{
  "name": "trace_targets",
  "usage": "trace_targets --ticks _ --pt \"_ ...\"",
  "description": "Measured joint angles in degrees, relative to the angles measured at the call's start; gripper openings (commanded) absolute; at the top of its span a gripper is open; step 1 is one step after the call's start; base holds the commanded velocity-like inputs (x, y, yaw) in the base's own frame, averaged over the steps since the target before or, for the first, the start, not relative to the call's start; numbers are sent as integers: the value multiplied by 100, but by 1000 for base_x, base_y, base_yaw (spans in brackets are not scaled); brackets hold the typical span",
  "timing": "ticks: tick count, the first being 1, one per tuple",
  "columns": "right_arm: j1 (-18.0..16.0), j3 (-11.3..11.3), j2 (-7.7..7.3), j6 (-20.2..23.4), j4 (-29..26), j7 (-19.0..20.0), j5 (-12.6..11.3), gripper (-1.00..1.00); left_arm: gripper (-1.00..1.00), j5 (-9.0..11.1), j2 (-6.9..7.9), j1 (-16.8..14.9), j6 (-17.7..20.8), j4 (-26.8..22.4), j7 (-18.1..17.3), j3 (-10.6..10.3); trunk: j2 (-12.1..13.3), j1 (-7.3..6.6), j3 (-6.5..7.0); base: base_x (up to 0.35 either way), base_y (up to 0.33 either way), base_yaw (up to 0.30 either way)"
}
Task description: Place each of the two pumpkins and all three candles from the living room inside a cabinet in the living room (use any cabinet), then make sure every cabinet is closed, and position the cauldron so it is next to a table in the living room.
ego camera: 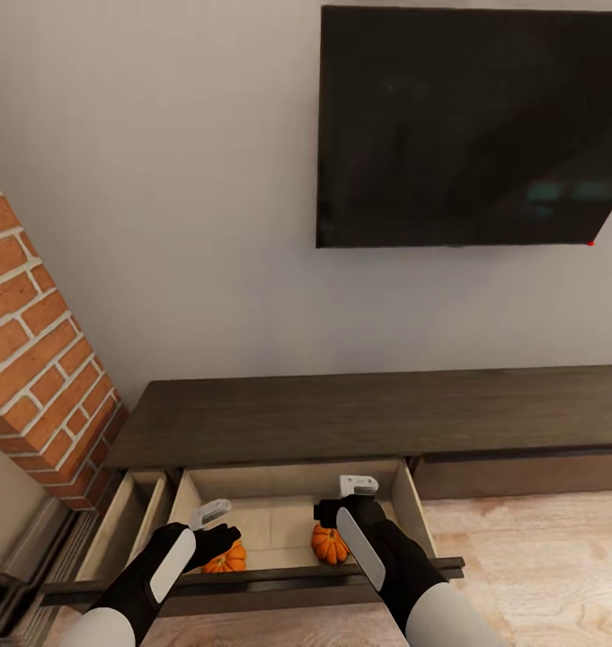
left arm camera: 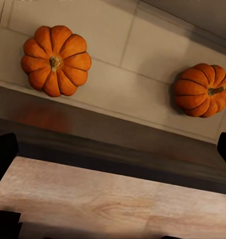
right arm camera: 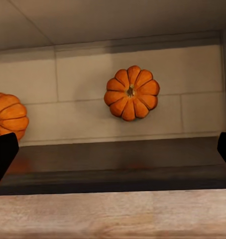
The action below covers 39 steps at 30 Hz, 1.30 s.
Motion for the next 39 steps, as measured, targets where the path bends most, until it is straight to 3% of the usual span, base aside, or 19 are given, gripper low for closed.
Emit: trace_targets --ticks 26,35,39 --pt "0 -5 0 -1 -25 -9 -1 100 100 0 1 0 12 1 2 0 1043 -571 467 -18 4 0" --pt "0 -5 0 -1 -17 -3 0 100 100 0 1 0 9 1 2 0 1404 -769 628 -263 61 0" --pt "0 -5 0 -1 -16 0 -2 100 100 0 1 0 10 1 -3 0 1405 -769 629 -311 51 0"
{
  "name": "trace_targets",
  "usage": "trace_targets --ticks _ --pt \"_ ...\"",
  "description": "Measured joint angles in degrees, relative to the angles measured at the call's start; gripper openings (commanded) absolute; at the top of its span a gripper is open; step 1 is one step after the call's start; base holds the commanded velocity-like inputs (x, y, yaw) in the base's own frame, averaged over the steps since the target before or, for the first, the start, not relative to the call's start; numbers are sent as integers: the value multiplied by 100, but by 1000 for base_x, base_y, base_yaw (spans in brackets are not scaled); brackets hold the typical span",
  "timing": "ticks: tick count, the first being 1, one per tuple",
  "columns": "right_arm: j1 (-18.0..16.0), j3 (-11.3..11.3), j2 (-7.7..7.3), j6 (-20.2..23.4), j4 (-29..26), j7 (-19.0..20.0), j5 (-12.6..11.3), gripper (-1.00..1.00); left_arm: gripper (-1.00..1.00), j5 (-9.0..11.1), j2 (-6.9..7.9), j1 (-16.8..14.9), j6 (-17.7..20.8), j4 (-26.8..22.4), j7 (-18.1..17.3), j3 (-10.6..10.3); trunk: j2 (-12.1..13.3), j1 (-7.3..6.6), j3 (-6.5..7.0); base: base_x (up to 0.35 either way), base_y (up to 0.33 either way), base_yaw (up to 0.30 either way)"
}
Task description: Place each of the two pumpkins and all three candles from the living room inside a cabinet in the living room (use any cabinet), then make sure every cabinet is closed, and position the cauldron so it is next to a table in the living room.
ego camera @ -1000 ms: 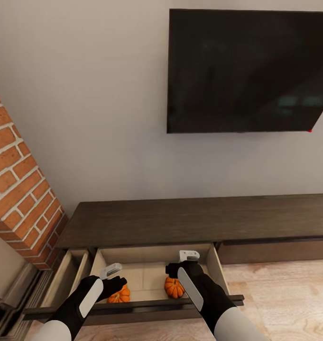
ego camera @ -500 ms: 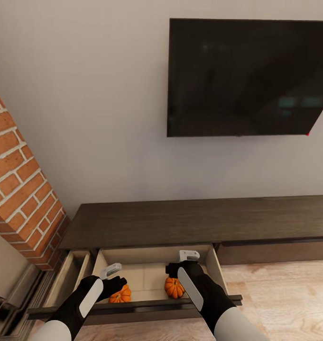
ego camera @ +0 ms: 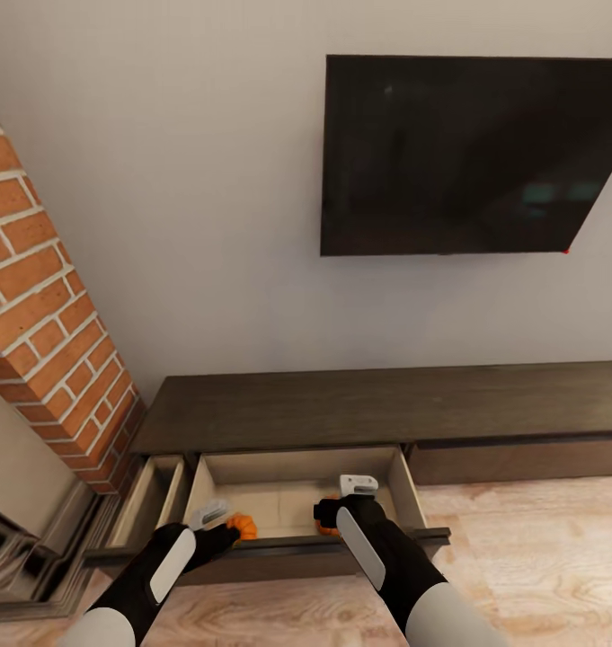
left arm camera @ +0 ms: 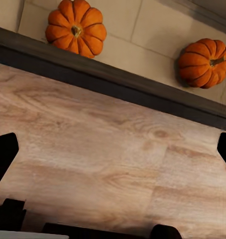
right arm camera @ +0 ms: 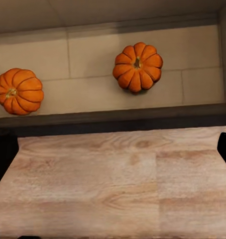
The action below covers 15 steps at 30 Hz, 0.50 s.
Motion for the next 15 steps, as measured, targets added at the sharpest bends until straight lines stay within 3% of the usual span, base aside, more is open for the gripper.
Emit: trace_targets --ticks 15 --pt "0 2 0 1 0 0 1 100 100 0 -1 0 -2 0 -1 0 0 0 0 -281 3 0"
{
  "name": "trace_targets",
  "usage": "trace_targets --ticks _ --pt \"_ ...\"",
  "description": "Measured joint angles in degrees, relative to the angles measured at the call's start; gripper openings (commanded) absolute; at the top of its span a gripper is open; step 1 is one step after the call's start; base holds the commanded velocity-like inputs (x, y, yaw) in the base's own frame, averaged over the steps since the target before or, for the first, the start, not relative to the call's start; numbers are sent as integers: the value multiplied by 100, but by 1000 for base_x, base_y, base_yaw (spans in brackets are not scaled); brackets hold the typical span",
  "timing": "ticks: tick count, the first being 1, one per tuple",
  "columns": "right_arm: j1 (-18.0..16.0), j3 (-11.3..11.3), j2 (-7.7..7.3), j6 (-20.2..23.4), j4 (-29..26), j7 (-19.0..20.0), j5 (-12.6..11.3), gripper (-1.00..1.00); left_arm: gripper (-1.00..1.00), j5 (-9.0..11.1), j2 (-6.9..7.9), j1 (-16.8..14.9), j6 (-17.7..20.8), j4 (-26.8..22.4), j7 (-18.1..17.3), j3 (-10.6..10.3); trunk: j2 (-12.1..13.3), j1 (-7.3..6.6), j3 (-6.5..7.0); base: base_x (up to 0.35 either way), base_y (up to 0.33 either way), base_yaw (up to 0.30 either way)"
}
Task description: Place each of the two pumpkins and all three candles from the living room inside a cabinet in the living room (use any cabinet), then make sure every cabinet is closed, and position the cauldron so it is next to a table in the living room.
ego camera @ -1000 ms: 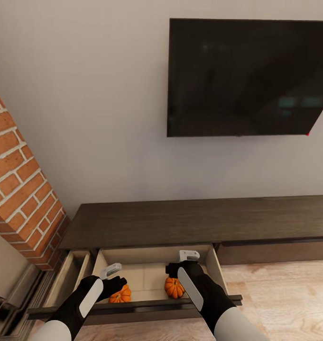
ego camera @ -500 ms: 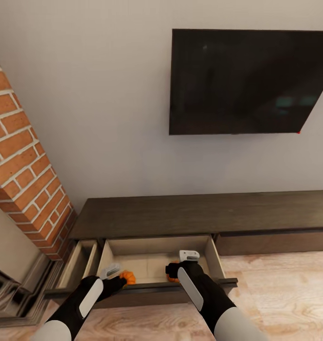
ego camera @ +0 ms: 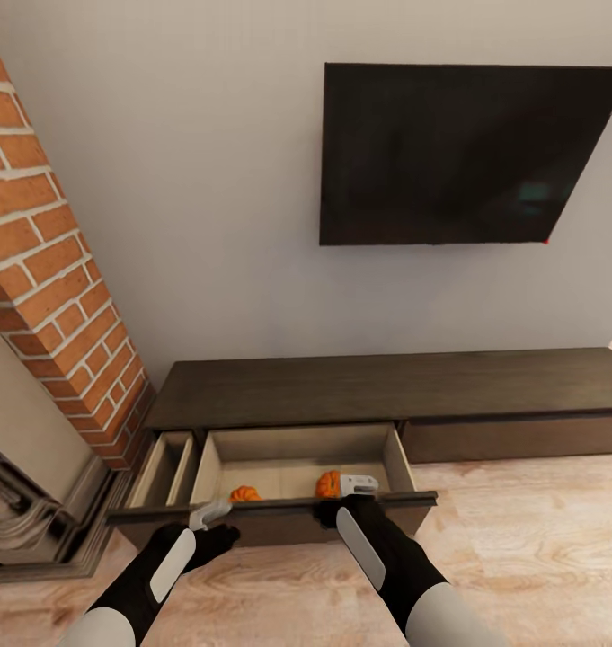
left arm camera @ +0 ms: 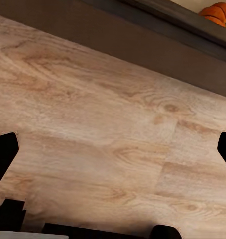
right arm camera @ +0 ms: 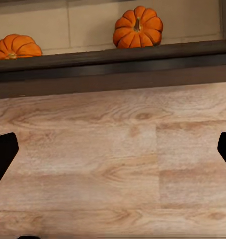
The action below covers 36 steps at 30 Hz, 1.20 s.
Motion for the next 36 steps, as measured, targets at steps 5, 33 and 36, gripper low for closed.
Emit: trace_targets --ticks 5,33,36 --pt "0 -1 0 -1 0 0 0 100 100 0 -1 0 0 0 0 0 -199 109 -89 -219 0 0" --pt "0 -11 0 -346 363 7 89 100 100 -9 -8 0 -65 0 23 0 -1322 724 -592 -32 0 0" --pt "0 4 0 -383 443 8 102 100 100 -13 -8 0 -73 0 12 -6 -1442 790 -646 0 0 0"
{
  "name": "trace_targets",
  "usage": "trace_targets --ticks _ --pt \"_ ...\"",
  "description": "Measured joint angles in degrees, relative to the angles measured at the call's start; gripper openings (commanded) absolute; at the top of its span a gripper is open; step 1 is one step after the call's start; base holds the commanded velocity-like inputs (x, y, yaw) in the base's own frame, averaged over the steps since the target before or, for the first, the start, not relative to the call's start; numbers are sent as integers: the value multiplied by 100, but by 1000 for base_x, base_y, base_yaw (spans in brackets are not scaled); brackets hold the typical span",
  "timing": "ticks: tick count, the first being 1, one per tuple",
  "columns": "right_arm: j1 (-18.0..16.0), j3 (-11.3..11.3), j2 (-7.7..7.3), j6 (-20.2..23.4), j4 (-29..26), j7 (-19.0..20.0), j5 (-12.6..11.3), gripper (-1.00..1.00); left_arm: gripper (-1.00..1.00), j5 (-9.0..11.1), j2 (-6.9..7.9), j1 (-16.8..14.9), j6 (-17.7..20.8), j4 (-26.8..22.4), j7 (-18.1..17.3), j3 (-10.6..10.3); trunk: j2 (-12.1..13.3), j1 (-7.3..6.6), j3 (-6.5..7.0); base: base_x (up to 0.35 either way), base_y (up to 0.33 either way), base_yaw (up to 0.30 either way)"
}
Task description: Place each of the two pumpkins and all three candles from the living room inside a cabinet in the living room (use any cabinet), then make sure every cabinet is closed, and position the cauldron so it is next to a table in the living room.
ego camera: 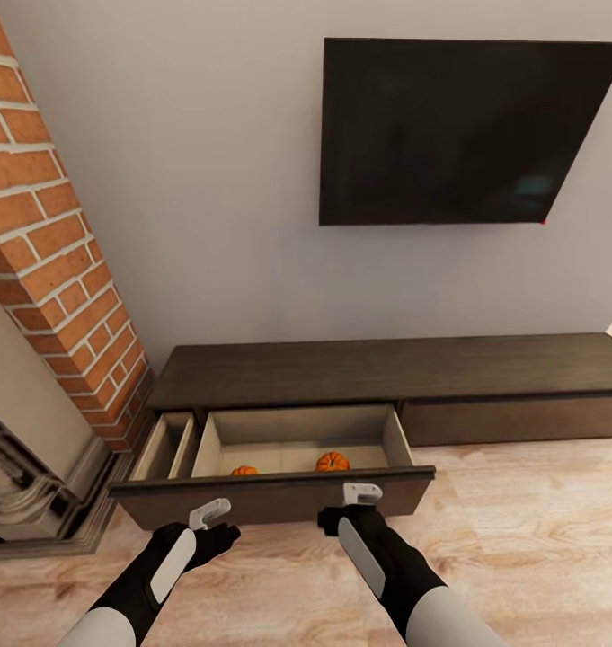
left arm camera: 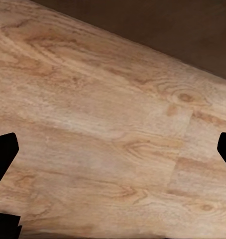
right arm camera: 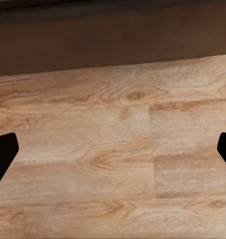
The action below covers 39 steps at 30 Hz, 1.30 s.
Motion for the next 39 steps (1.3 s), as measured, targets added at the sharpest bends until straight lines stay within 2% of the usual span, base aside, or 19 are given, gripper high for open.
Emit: trace_targets --ticks 3,6,9,12,14,16,21,25,30,34,39 --pt "0 7 0 -111 157 0 10 100 100 -26 -3 0 -19 0 -8 -8 -120 66 -54 0 0 0" --pt "-6 18 0 -580 409 26 32 100 100 -60 -6 0 -94 0 -11 -34 -241 132 -108 0 0 0" --pt "-6 25 0 -1045 554 116 198 100 100 -73 -8 0 -324 2 -10 -65 -361 198 -162 0 0 0" --pt "-6 18 0 -1620 746 339 716 100 100 -75 -15 0 -628 12 8 -82 -481 264 -215 0 0 0" --pt "-6 3 0 -1927 896 465 961 100 100 -83 -20 0 -749 23 18 -105 -561 308 -251 0 0 0" --pt "-4 -10 0 -2263 1101 587 1152 100 100 -146 -20 0 -906 64 32 -226 -642 351 -287 0 0 0" --pt "-6 10 0 -2689 1283 680 1272 100 100 -286 -19 0 -1396 190 47 -533 -842 461 -377 0 0 0" --pt "-5 14 0 -2764 1341 692 1289 100 100 -326 -22 1 -1677 466 51 -606 -1003 549 -449 0 0 0" --pt "-5 14 0 -2898 1449 695 1294 100 100 -343 -19 0 -1900 545 50 -673 -1203 659 -539 0 0 0" --pt "-7 18 0 -3136 1563 695 1298 100 100 -331 -20 6 -2240 580 50 -743 -1364 747 -610 0 0 0" --pt "-3 25 0 -3424 1646 695 1303 100 100 -340 -19 13 -2810 605 50 -1008 -1564 857 -700 0 0 0"
